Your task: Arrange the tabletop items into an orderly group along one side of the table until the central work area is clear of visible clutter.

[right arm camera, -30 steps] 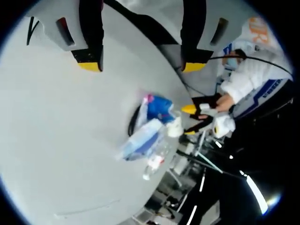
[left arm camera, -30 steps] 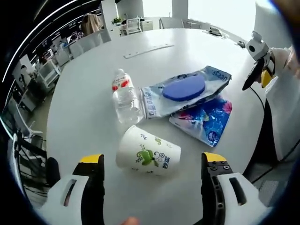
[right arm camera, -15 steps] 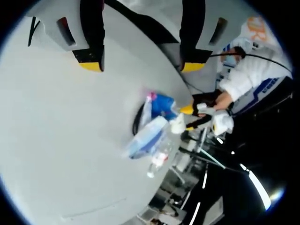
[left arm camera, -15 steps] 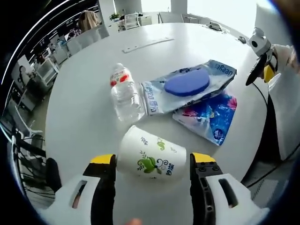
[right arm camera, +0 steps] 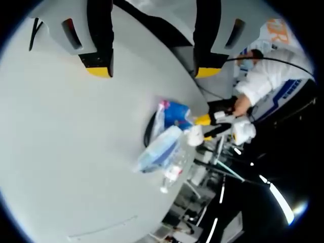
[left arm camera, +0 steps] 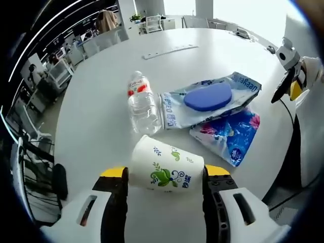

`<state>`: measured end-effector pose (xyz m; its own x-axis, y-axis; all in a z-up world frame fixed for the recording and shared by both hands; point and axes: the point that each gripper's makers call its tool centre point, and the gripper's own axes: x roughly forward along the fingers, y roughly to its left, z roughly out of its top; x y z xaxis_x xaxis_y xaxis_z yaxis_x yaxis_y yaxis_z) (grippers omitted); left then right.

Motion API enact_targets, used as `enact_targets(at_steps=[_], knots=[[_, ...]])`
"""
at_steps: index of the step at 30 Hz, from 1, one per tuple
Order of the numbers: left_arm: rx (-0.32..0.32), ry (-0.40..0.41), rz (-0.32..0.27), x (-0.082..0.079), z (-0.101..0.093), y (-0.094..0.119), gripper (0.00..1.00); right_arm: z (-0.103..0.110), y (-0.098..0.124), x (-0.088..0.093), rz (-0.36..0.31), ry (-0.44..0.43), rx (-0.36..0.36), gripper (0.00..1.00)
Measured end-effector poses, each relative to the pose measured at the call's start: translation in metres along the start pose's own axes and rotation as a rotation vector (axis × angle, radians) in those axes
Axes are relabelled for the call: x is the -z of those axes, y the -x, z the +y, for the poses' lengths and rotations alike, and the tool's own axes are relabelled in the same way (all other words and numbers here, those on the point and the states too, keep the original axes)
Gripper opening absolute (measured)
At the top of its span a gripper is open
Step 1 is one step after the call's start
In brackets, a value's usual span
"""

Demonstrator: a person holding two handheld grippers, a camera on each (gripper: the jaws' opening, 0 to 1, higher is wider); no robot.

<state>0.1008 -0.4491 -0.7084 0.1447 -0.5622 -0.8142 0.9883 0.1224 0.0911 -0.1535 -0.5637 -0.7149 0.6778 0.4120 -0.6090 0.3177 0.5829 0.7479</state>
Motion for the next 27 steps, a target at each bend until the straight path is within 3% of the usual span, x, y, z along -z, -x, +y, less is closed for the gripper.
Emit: enact_targets(at_steps=[3, 7, 13, 19, 23, 27], knots=[[-0.021, -0.017, -0.045, -0.01, -0.001, 0.011, 0.59, -0.001, 0.0, 0.0, -0.001, 0.0, 0.001, 0.62], [-0.057, -0.138, -0.076, -0.028, -0.011, 0.026, 0.59, 0.0, 0.001, -0.002, -0.007, 0.003, -0.001, 0.62], [-0.093, -0.253, -0.166, -0.072, -0.038, 0.042, 0.59, 0.003, 0.009, -0.007, -0.018, 0.08, 0.019, 0.63], [-0.092, -0.38, -0.35, -0.149, -0.093, 0.058, 0.59, 0.015, 0.036, -0.04, -0.166, 0.103, 0.008, 0.64], [-0.089, -0.494, -0.356, -0.171, -0.116, 0.052, 0.59, 0.021, 0.054, -0.062, -0.272, 0.065, -0.011, 0.68], [-0.057, -0.561, -0.454, -0.208, -0.146, 0.06, 0.59, 0.03, 0.077, -0.079, -0.364, 0.052, -0.07, 0.71]])
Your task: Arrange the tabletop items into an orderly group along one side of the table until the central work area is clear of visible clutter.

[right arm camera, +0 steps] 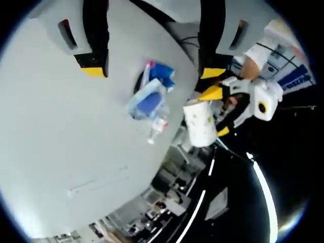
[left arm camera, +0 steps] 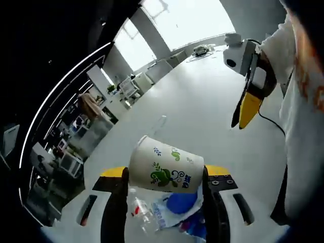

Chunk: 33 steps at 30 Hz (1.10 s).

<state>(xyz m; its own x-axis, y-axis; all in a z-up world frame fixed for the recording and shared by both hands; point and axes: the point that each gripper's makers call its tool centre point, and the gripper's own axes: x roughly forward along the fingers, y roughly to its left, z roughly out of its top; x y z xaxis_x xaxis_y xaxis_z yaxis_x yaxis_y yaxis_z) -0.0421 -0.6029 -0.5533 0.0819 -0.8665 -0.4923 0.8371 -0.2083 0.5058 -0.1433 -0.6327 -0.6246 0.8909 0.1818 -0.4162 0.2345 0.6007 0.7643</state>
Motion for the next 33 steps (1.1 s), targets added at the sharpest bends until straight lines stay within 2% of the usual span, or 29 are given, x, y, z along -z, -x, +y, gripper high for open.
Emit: enact_targets(at_steps=[1, 3, 6, 9, 11, 14, 15, 19, 23, 25, 27, 28, 31, 32, 33], knots=[[-0.003, -0.031, -0.012, -0.01, 0.0, -0.001, 0.59, 0.001, 0.004, -0.006, -0.022, 0.0, -0.003, 0.71], [-0.011, -0.063, -0.018, -0.018, -0.001, -0.003, 0.59, 0.006, 0.014, -0.02, -0.072, 0.005, -0.011, 0.71], [-0.016, -0.123, -0.033, -0.033, -0.004, -0.006, 0.59, 0.015, 0.023, -0.033, -0.107, 0.025, -0.031, 0.72], [-0.027, -0.205, -0.059, -0.052, -0.01, -0.008, 0.59, 0.033, 0.032, -0.051, -0.132, 0.096, -0.057, 0.75], [-0.033, -0.216, -0.073, -0.061, -0.013, -0.009, 0.59, 0.044, 0.034, -0.061, -0.141, 0.161, -0.062, 0.77], [-0.047, -0.233, -0.112, -0.079, -0.018, -0.01, 0.59, 0.063, 0.03, -0.073, -0.129, 0.288, -0.074, 0.78], [-0.05, -0.244, -0.128, -0.086, -0.02, -0.011, 0.59, 0.066, 0.028, -0.074, -0.125, 0.306, -0.078, 0.78], [-0.042, -0.296, -0.161, -0.105, -0.03, -0.013, 0.59, 0.07, 0.016, -0.081, -0.115, 0.303, -0.082, 0.78], [-0.028, -0.337, -0.179, -0.114, -0.039, -0.013, 0.59, 0.08, 0.01, -0.084, -0.098, 0.333, -0.098, 0.79], [-0.023, -0.365, -0.18, -0.116, -0.044, -0.013, 0.59, 0.08, 0.007, -0.081, -0.074, 0.367, -0.091, 0.75], [-0.02, -0.384, -0.183, -0.118, -0.047, -0.012, 0.59, 0.081, 0.006, -0.075, -0.037, 0.413, -0.104, 0.61], [-0.021, -0.39, -0.185, -0.119, -0.047, -0.012, 0.59, 0.08, 0.006, -0.075, -0.039, 0.416, -0.104, 0.57], [-0.025, -0.382, -0.197, -0.123, -0.046, -0.012, 0.59, 0.076, 0.007, -0.071, -0.027, 0.407, -0.096, 0.57], [-0.027, -0.376, -0.2, -0.123, -0.045, -0.012, 0.6, 0.075, 0.008, -0.069, -0.024, 0.414, -0.094, 0.52], [-0.026, -0.361, -0.208, -0.125, -0.043, -0.012, 0.6, 0.068, 0.01, -0.071, -0.036, 0.435, -0.061, 0.47]])
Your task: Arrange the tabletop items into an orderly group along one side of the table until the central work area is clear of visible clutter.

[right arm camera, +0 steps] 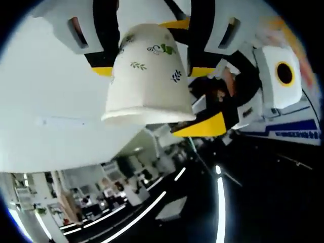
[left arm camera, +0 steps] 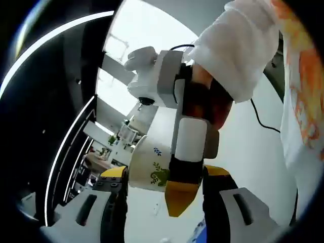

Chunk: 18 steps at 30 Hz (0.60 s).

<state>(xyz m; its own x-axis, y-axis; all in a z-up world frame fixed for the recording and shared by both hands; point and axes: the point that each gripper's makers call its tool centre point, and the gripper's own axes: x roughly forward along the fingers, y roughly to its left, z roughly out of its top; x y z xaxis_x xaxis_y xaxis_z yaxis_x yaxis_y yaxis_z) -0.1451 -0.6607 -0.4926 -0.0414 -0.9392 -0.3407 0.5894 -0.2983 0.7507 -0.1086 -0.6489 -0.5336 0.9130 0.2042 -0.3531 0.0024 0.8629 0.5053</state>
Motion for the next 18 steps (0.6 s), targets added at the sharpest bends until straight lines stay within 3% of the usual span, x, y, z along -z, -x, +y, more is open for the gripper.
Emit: enact_targets(at_steps=[3, 8, 10, 13, 16, 18], knots=[[-0.002, 0.004, 0.002, 0.0, 0.0, -0.001, 0.59, 0.0, 0.002, 0.0, -0.005, -0.023, -0.023, 0.43], [0.021, 0.013, -0.008, -0.001, -0.001, -0.004, 0.59, -0.003, 0.003, 0.0, -0.005, 0.018, -0.016, 0.42], [0.017, 0.115, -0.042, -0.004, 0.002, -0.002, 0.59, -0.004, 0.007, -0.005, -0.033, 0.024, -0.016, 0.42], [0.045, 0.357, -0.118, -0.008, 0.01, 0.005, 0.6, -0.008, 0.012, -0.013, -0.07, 0.043, 0.0, 0.42], [0.062, 0.483, -0.215, -0.017, 0.019, 0.014, 0.6, -0.013, 0.02, -0.024, -0.116, 0.059, 0.008, 0.42], [0.056, 0.534, -0.247, -0.018, 0.025, 0.016, 0.6, -0.013, 0.024, -0.034, -0.164, 0.057, 0.001, 0.42]])
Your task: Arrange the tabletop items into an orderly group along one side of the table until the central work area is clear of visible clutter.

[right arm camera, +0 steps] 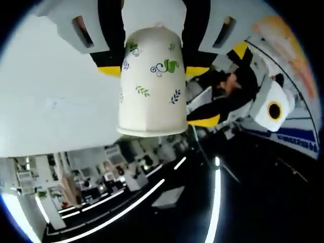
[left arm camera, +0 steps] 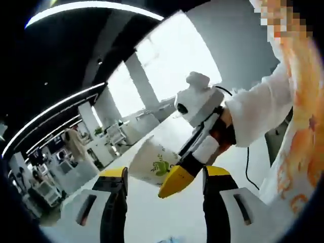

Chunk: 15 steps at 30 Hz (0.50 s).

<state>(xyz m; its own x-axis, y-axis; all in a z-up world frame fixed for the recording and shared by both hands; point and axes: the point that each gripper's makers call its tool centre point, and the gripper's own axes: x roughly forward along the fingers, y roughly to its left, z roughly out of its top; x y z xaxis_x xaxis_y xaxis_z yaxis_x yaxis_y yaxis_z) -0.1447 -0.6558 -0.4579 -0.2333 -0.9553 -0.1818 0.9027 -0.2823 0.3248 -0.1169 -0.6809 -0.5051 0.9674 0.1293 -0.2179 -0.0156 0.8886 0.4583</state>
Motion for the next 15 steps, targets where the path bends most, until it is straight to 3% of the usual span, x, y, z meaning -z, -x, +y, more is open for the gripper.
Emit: enact_targets(at_steps=[2, 3, 5, 7, 8, 11, 12, 15], knots=[[0.006, 0.165, -0.015, 0.001, 0.006, 0.002, 0.63, -0.003, 0.002, -0.005, -0.019, 0.039, 0.011, 0.42], [0.004, 0.255, -0.063, -0.004, 0.013, 0.002, 0.61, -0.006, 0.004, -0.006, -0.017, 0.085, 0.027, 0.42], [-0.032, 0.378, -0.106, -0.006, 0.025, 0.006, 0.57, -0.01, 0.006, -0.006, -0.014, 0.155, 0.06, 0.42], [-0.027, 0.499, -0.12, -0.007, 0.032, 0.01, 0.57, -0.01, 0.008, -0.007, -0.02, 0.209, 0.079, 0.42], [0.003, 0.562, -0.154, -0.016, 0.031, 0.009, 0.62, -0.008, 0.008, -0.009, -0.035, 0.24, 0.085, 0.42], [-0.011, 0.742, -0.13, -0.016, 0.033, 0.001, 0.78, -0.002, 0.007, -0.013, -0.065, 0.359, 0.13, 0.42], [-0.024, 0.786, -0.147, -0.018, 0.035, -0.003, 0.82, -0.001, 0.006, -0.015, -0.078, 0.394, 0.149, 0.42], [-0.029, 0.811, -0.179, -0.027, 0.032, -0.011, 0.82, 0.005, 0.006, -0.023, -0.127, 0.456, 0.195, 0.42]])
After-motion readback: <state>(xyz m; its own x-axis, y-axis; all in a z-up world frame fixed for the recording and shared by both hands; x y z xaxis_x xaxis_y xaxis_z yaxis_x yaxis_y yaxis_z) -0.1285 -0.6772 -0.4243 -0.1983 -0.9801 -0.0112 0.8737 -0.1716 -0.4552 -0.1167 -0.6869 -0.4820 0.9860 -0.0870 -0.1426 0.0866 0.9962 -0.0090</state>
